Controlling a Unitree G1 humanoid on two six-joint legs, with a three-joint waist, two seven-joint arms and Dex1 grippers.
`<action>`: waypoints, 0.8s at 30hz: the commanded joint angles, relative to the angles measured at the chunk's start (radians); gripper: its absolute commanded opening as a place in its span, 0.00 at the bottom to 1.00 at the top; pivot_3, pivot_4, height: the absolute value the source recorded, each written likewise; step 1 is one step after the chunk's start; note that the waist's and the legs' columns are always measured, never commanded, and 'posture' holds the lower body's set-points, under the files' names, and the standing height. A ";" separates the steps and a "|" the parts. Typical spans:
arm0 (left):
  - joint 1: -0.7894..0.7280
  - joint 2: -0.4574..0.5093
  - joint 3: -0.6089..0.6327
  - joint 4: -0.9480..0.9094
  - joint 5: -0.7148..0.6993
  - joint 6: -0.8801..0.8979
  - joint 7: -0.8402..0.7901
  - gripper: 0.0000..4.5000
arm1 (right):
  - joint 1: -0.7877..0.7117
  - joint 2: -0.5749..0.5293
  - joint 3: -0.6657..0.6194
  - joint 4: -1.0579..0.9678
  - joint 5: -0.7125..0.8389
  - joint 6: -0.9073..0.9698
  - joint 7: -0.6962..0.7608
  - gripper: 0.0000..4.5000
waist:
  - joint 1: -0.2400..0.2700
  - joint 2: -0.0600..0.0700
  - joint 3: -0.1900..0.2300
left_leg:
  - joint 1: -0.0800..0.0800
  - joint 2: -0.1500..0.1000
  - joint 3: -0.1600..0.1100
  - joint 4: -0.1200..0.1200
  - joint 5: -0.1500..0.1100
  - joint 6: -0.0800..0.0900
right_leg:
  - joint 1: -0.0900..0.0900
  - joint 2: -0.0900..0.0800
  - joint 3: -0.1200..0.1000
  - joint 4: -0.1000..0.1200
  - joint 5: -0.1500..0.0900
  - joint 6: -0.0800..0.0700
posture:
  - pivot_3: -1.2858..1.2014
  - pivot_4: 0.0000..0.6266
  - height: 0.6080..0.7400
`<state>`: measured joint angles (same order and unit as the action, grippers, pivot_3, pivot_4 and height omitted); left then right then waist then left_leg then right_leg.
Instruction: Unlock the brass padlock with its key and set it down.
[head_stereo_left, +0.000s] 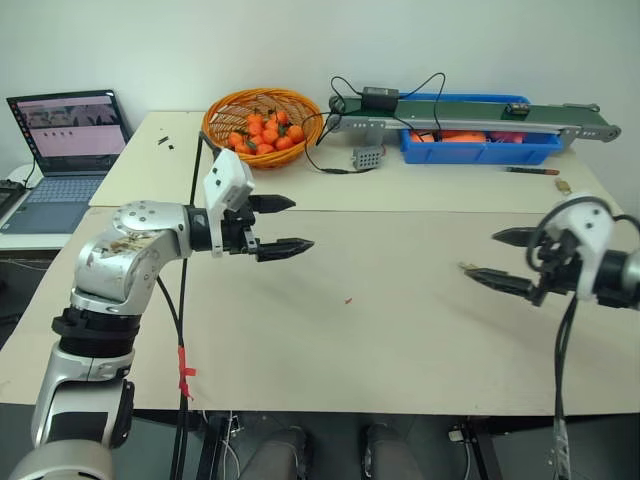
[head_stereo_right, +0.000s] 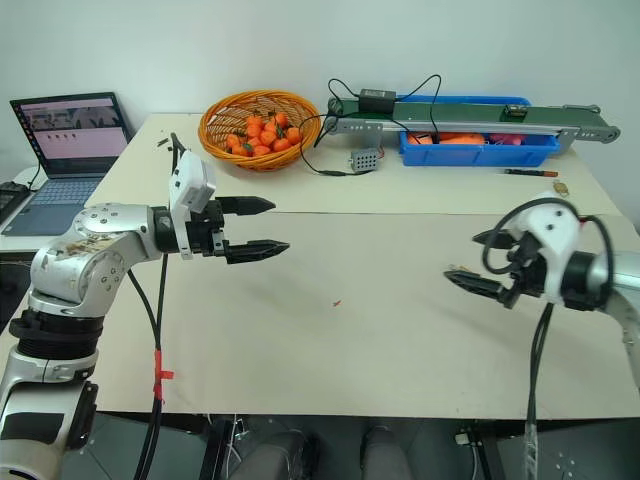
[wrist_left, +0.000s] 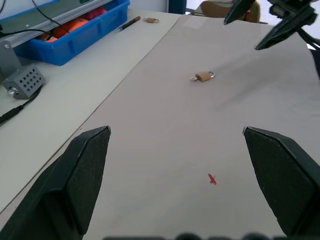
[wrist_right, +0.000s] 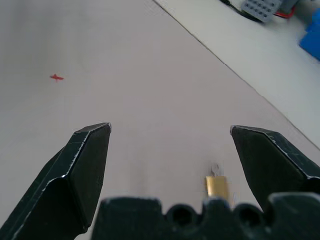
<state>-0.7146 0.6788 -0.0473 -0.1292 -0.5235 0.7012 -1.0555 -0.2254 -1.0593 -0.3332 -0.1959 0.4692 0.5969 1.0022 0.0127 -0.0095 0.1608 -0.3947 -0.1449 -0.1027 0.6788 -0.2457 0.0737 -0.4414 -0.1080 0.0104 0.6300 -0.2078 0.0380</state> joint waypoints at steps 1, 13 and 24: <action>-0.030 0.016 -0.012 -0.066 -0.033 0.027 -0.031 1.00 | -0.015 0.019 -0.002 0.022 -0.011 -0.059 0.004 0.99 | -0.004 0.000 0.000 | 0.000 0.000 0.000 0.000 0.000 0.000 | 0.000 0.000 0.000 0.000 0.000 0.000 | 0.52 0.24 1.00; -0.025 0.048 0.026 -0.124 -0.049 0.091 0.017 1.00 | -0.278 0.256 0.172 0.513 -0.114 -0.313 0.026 0.99 | -0.017 0.000 0.000 | 0.006 0.002 0.006 -0.001 0.000 -0.001 | 0.002 0.002 0.003 0.002 0.002 -0.001 | 0.52 0.24 1.00; 0.011 0.090 0.078 -0.192 -0.090 0.147 0.069 1.00 | -0.436 0.302 0.240 0.875 -0.246 -0.531 0.050 0.99 | -0.023 0.000 0.000 | 0.006 0.003 0.006 -0.001 0.000 -0.001 | 0.002 0.003 0.004 0.002 0.002 -0.001 | 0.52 0.24 1.00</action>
<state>-0.6980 0.7523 -0.0078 -0.2874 -0.5935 0.8520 -0.9930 -0.6339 -0.7513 -0.0857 0.6706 0.2320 0.1072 1.0441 -0.0105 -0.0091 0.1607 -0.3890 -0.1420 -0.0969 0.6780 -0.2457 0.0724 -0.4396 -0.1048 0.0139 0.6315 -0.2062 0.0370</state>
